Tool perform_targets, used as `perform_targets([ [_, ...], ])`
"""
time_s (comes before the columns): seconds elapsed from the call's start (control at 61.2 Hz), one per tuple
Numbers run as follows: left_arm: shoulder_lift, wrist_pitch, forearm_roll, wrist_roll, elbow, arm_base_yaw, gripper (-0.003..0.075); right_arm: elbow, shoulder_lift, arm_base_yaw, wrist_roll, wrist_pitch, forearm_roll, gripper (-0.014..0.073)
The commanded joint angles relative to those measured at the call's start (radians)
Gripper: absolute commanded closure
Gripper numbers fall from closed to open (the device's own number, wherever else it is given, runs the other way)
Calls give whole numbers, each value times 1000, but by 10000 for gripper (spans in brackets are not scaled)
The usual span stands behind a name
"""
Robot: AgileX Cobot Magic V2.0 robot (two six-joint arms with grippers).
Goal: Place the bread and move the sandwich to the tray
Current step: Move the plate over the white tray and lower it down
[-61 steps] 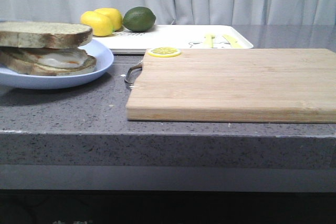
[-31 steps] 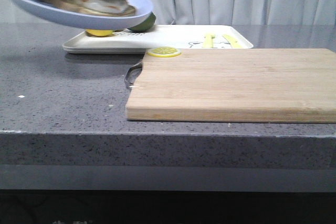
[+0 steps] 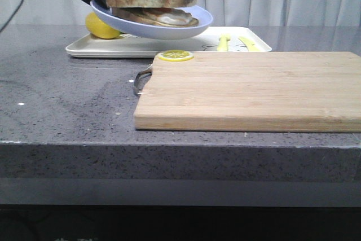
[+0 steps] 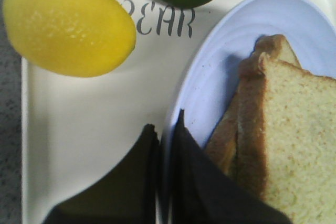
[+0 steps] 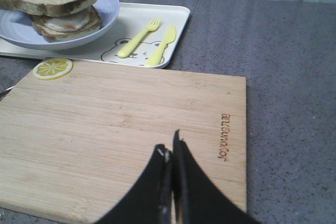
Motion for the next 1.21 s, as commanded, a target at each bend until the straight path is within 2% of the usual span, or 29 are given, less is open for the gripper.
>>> perform_targets([
  [0.0, -27, -9, -72, -49, -118, -13, 741, -28, 2, -5, -4, -71, -2, 654],
  [0.637, 68, -77, -82, 22, -136, -5, 731, -28, 2, -5, -4, -68, -2, 654],
  [0.751, 73, -103, -84, 30, -136, -9, 639, -28, 2, -5, -4, -67, -2, 654],
  [0.947, 73, -104, -84, 32, -147, -9, 395, -28, 2, -5, -4, -67, -2, 654],
  [1.012, 71, -93, -82, 32, -160, -7, 368, -28, 2, -5, -4, -67, -2, 654],
  [1.192, 71, -21, -80, 32, -243, 0, 373, -28, 2, -5, -4, -67, -2, 654],
])
